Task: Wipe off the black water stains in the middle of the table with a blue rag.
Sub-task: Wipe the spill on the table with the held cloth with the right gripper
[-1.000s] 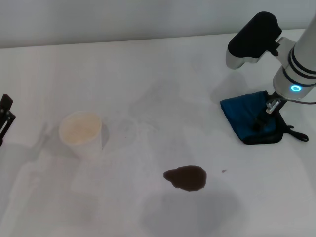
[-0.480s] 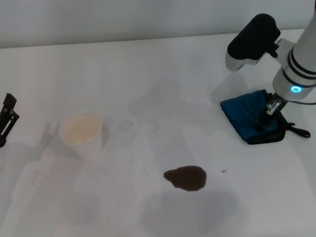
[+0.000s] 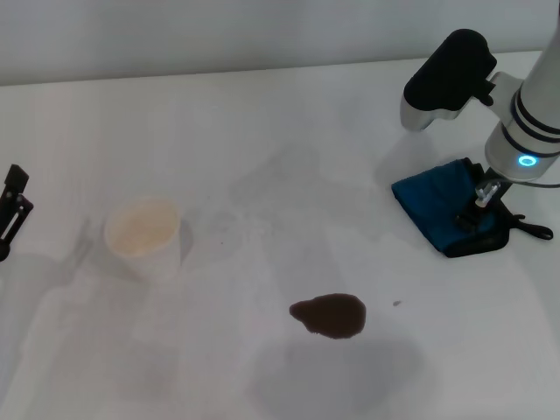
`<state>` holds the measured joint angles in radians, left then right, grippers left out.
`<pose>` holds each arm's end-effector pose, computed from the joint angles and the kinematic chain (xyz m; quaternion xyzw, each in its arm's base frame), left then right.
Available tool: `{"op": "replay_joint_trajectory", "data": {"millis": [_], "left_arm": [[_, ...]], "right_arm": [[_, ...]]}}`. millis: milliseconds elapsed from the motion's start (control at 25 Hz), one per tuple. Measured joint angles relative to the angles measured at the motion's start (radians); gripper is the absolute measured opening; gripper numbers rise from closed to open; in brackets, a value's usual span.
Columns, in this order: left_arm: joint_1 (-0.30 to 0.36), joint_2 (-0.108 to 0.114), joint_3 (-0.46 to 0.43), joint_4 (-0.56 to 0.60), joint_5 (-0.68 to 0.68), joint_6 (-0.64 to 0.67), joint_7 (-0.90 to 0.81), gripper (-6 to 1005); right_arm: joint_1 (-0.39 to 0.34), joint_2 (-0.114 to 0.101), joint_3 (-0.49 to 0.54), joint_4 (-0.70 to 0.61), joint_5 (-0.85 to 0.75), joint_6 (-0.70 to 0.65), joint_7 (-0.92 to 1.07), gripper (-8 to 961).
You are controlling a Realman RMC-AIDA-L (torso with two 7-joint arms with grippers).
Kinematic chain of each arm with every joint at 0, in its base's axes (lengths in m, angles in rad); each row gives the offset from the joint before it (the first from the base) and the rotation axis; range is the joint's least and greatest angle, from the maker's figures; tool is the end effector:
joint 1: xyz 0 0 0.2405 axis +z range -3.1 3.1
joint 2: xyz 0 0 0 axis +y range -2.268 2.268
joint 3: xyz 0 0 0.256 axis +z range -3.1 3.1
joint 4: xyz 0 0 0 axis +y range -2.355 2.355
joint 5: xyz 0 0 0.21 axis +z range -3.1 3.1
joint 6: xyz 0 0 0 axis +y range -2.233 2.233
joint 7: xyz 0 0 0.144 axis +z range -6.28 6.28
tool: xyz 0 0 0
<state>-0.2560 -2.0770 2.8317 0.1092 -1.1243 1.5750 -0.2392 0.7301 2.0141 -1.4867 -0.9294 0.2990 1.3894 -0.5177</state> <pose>-0.3299 0.2409 -0.0171 -0.7171 -0.1779 -0.3857 0.5526 0.2558 0.3782 -0.0057 -0.8449 0.3421 -0.3474 0.2200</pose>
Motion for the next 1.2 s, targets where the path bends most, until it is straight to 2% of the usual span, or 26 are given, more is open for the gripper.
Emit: {"op": "replay_joint_trajectory", "data": {"millis": [440,760,1000,1200], "left_arm": [[0.006,0.0,0.0,0.001,0.0,0.018,0.0,872],[0.008,0.0,0.0,0.001,0.0,0.026,0.0,872],[0.007,0.0,-0.001,0.0,0.0,0.026,0.0,872],[0.005,0.0,0.0,-0.003,0.0,0.025,0.0,872]], "right_arm": [[-0.006,0.002,-0.005,-0.009,-0.001,-0.002,-0.028,12],[-0.007,0.005,-0.03,-0.01,0.005,-0.001,-0.031,16],[-0.008,0.008,-0.1,-0.02,0.049,0.004,-0.024,19],[-0.032,0.01,-0.156,-0.091,0.115,0.043,-0.024,21]]}}
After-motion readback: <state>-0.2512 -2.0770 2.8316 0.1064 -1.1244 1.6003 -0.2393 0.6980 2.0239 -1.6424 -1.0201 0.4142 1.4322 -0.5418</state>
